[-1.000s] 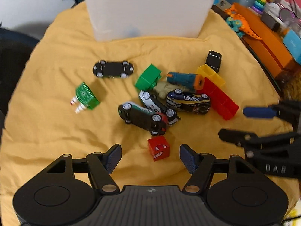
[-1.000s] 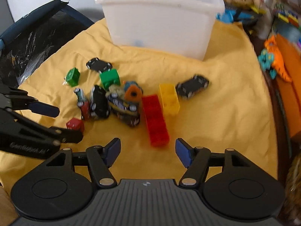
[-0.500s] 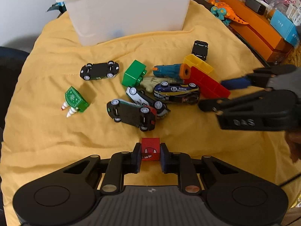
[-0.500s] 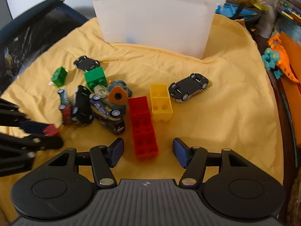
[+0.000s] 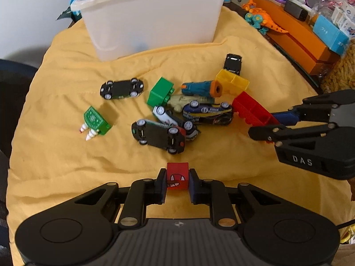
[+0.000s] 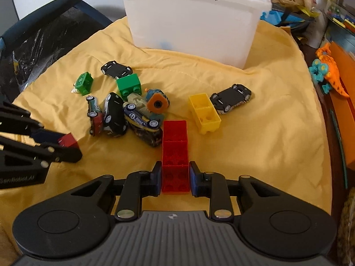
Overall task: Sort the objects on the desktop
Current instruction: 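Grasp the small red cube with the left tool while the right tool grasps the red brick, then carry both red pieces to the bin and open both tools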
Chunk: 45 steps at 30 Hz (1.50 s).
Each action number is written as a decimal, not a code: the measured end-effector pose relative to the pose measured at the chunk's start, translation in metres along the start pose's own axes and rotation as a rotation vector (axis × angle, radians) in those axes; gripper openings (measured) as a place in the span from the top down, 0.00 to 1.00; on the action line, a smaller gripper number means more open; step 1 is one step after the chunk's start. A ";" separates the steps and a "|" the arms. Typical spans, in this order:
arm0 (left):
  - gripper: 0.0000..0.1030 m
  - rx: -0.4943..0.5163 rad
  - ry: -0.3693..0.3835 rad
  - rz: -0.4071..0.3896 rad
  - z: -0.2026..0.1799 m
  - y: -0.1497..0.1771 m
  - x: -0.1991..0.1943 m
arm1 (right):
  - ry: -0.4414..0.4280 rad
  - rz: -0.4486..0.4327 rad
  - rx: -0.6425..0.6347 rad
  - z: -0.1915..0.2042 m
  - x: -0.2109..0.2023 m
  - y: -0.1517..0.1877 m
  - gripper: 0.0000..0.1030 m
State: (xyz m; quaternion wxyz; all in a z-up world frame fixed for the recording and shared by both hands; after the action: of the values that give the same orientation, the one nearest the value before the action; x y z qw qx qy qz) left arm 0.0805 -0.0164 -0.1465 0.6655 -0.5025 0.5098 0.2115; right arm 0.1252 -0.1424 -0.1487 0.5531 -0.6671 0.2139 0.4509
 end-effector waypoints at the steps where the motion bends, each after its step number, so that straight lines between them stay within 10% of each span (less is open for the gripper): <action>1: 0.78 0.006 -0.005 -0.004 0.000 -0.002 -0.002 | 0.004 -0.001 -0.003 0.000 -0.002 0.000 0.74; 14: 0.78 0.129 -0.144 -0.132 0.015 -0.059 -0.034 | 0.013 -0.109 -0.035 -0.005 -0.045 -0.033 0.74; 26: 0.78 0.146 -0.229 -0.317 0.046 -0.182 -0.068 | 0.039 -0.283 -0.066 -0.034 -0.078 -0.147 0.74; 45: 0.74 0.128 -0.213 -0.227 0.077 -0.278 0.026 | 0.054 -0.190 0.141 -0.062 0.010 -0.238 0.71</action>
State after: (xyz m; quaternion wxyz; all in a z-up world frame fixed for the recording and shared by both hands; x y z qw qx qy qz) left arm 0.3469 -0.0672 -0.0453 0.7662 -0.4881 0.3886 0.1540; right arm 0.3392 -0.1274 -0.0283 0.6327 -0.6558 0.1956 0.3624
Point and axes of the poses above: each gripper's, at about its wrist camera, not at the fingertips, and x roughly the way its jaws point, z to its left, y to its underside, the point moved 8 cm from there along x, roughly the way its jaws point, and after that the axes turned 1 degree about z, right-handed, at the moved point
